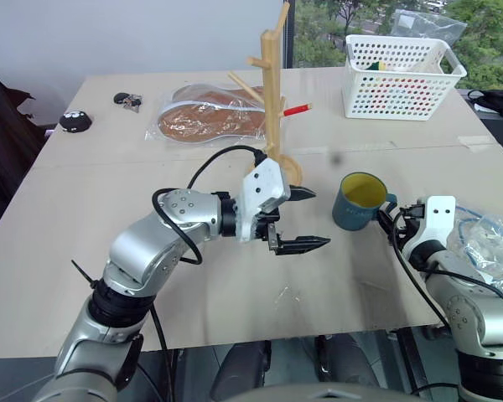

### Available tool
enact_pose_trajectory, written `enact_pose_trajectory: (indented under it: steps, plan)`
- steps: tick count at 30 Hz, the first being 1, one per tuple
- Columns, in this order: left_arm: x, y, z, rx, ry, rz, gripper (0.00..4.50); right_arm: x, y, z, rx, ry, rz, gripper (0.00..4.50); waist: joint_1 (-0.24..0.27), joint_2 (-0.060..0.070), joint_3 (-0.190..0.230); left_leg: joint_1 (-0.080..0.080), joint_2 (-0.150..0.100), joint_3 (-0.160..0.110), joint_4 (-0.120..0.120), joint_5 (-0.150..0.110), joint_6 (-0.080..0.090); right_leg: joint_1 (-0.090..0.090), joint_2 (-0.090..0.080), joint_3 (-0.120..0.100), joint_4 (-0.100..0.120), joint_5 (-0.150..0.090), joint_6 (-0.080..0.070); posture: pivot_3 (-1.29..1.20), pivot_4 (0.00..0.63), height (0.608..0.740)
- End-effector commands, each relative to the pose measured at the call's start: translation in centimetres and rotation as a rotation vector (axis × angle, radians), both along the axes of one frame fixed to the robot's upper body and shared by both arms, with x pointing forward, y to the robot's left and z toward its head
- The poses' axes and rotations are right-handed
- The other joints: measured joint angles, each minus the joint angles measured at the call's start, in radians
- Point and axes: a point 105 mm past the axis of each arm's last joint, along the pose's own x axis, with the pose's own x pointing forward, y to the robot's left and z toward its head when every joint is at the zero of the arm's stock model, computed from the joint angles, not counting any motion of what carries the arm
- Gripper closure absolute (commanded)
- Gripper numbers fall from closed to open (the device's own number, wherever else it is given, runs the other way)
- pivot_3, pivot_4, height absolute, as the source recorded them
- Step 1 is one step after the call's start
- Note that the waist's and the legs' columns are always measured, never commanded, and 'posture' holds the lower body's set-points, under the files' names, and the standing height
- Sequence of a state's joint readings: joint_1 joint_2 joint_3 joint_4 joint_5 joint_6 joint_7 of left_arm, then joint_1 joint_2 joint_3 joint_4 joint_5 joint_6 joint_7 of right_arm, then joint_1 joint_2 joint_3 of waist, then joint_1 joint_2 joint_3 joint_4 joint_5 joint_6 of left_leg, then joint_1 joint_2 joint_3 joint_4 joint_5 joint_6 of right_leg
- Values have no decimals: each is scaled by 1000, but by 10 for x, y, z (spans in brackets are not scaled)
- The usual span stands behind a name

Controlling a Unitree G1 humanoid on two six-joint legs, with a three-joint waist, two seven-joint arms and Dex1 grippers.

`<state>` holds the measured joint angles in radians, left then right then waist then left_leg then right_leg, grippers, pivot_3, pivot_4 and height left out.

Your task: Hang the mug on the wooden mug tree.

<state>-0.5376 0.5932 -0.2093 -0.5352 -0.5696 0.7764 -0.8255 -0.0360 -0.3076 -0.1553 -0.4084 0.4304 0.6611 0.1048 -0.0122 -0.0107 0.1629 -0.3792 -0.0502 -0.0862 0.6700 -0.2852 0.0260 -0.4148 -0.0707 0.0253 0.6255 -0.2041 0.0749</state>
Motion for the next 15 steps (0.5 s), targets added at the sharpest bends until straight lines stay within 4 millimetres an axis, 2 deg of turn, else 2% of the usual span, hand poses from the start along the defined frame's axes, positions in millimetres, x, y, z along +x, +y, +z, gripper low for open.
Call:
enact_pose_trajectory:
  steps: [1,4,7,8,11,15]
  plan:
    - [-2,-4,13,-11,-62,5,0,6,6,10,-3,-57,29,1803,-1,0,0,0,0,0,0,0,0,0,0,0,0,0,0,0,150,740]
    - [1,-4,14,-12,-64,14,0,10,9,11,-1,-70,44,2644,-1,0,0,0,0,0,0,0,0,0,0,0,0,0,0,0,150,740]
    - [3,-4,14,-15,-66,21,0,12,12,12,1,-84,59,4174,-1,0,0,0,0,0,0,0,0,0,0,0,0,0,0,0,150,740]
    - [3,-3,14,-15,-67,25,0,12,13,12,2,-86,65,4376,-1,0,0,0,0,0,0,0,0,0,0,0,0,0,0,0,150,740]
    - [4,-1,12,-25,-71,43,0,13,14,16,-1,-96,87,4376,-1,0,0,0,0,0,0,0,0,0,0,0,0,0,0,0,150,740]
    - [-2,1,12,-125,-45,54,0,17,16,31,-43,-134,152,4376,-1,0,0,0,0,0,0,0,0,0,0,0,0,0,0,0,150,740]
